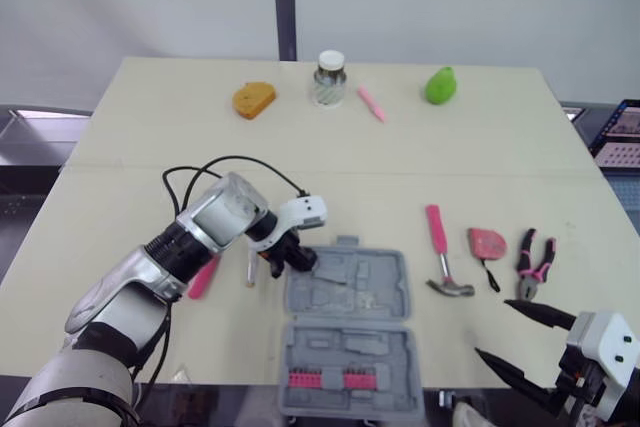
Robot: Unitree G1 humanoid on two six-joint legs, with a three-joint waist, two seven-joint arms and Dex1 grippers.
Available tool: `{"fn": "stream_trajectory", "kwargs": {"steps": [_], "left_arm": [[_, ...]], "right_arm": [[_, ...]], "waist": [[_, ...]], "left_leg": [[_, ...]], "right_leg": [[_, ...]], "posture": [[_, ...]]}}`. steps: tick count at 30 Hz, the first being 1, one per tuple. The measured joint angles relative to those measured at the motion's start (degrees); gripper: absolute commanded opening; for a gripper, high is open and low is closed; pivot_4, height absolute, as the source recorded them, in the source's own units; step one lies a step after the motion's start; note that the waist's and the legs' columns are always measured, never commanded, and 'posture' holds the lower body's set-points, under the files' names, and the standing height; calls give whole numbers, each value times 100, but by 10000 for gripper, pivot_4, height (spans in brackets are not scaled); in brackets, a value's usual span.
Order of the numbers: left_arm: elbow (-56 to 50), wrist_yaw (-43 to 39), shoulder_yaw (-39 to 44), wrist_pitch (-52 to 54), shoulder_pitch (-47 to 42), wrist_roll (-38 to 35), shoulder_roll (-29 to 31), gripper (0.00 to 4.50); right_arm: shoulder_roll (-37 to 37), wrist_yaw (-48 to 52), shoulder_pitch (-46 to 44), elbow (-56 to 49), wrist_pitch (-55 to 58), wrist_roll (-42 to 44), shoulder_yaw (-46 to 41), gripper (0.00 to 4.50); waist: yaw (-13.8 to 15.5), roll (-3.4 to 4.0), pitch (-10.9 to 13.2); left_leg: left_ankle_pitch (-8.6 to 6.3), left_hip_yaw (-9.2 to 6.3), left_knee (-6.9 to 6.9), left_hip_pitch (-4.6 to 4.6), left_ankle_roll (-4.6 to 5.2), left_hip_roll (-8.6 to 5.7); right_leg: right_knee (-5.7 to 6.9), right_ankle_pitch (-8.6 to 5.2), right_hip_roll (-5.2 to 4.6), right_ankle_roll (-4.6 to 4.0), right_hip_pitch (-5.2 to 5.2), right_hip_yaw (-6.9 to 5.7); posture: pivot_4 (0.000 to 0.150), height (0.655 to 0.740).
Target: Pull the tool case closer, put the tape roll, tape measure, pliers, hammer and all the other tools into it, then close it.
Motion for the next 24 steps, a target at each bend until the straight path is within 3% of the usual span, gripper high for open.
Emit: {"fn": "stream_trajectory", "kwargs": {"steps": [8, 11, 14, 24], "left_arm": [[32, -45, -30, -101, 0, 83, -17, 636], [45, -76, -30, -58, -4, 88, -24, 9759], [43, -128, -30, 33, -29, 84, -14, 23539], [-600, -358, 315, 678, -321, -323, 431, 23539]], "right_arm": [[6, -2, 33, -106, 1, 0, 0, 45000], [6, -2, 34, -106, 2, 0, 0, 45000], [5, -2, 33, -106, 2, -1, 0, 45000], [5, -28, -48, -106, 3, -7, 3, 45000]], "waist": [[-1, 0, 0], [-1, 0, 0], [0, 0, 0], [-7, 0, 0]], "left_leg": [[0, 0, 0, 0, 0, 1], [0, 0, 0, 0, 0, 0], [0, 0, 0, 0, 0, 0], [0, -2, 0, 0, 0, 2]], "right_leg": [[0, 0, 0, 0, 0, 0], [0, 0, 0, 0, 0, 0], [0, 0, 0, 0, 0, 0], [0, 0, 0, 0, 0, 1]], "posture": [[1500, 6950], [1500, 6950], [1500, 6950], [1500, 6950]]}}
